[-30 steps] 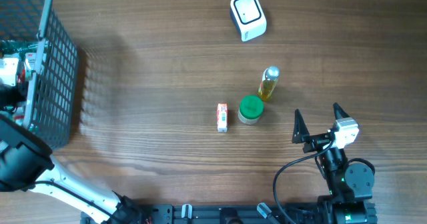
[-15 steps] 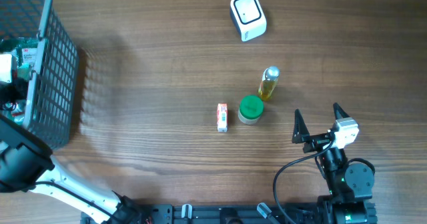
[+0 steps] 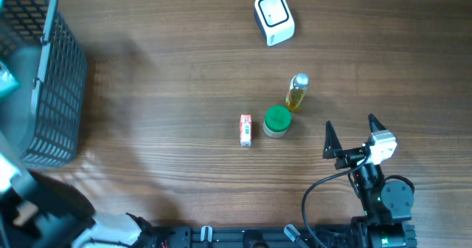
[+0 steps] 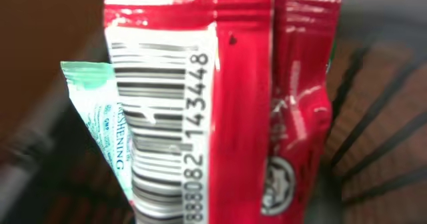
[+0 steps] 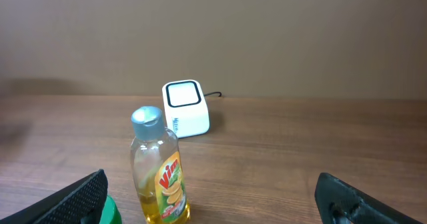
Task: Scan the item barcode
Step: 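Grasp the red sachets and green gloves pack in the basket with left gripper, then carry the items out and lay them left of the orange pack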
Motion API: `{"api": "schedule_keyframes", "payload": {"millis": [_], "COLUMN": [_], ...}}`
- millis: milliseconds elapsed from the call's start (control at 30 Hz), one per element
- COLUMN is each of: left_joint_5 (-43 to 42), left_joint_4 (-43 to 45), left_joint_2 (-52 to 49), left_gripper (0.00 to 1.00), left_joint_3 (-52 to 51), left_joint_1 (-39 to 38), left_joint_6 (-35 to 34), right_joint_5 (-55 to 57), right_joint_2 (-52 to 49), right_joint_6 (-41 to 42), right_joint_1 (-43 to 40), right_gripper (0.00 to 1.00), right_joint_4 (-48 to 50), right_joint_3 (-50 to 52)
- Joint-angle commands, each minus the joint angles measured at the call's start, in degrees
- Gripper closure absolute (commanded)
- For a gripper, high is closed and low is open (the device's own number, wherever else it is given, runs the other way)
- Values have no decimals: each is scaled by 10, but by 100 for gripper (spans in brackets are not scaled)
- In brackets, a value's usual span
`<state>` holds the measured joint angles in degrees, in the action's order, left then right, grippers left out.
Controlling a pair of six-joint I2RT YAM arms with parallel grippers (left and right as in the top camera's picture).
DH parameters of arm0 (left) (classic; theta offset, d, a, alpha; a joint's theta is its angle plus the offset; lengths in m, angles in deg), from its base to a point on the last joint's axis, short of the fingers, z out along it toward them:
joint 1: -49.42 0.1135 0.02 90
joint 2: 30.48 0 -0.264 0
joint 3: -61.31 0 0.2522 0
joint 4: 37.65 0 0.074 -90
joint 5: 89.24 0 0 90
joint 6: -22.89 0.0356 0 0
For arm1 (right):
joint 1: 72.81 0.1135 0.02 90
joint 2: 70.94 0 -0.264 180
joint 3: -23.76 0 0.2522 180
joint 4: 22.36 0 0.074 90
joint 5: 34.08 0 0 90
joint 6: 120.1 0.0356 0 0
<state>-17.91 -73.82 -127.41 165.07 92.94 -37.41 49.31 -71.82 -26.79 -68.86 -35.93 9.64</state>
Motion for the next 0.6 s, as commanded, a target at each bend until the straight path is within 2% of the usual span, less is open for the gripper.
{"api": "schedule_keyframes", "payload": {"millis": [0,100,133,267,400,567], "left_joint_5": [-18,-19,-20,-30,-30,-16], "left_joint_4": [7,2,-9,-66,-156,-269], "left_joint_2": [87,134,154,213,255,267], "left_gripper": [88,89,89,91,92,92], "left_joint_3": [8,8,8,8,8,7], "left_joint_1": [-13,-16,-19,-50,-123,-238], "left_joint_6": [-83,-154,-195,-273,-279,-336], "right_joint_5": [1,1,1,1,1,1], "right_joint_2": [2,2,2,2,2,2], "right_joint_6": [-2,-2,-2,-2,-2,-2], "right_joint_1": [-3,-3,-3,-3,-3,-3], "right_gripper": [0,0,0,0,0,0], "right_joint_4": [2,2,2,2,2,2], "right_joint_3": [1,1,1,1,1,1]}}
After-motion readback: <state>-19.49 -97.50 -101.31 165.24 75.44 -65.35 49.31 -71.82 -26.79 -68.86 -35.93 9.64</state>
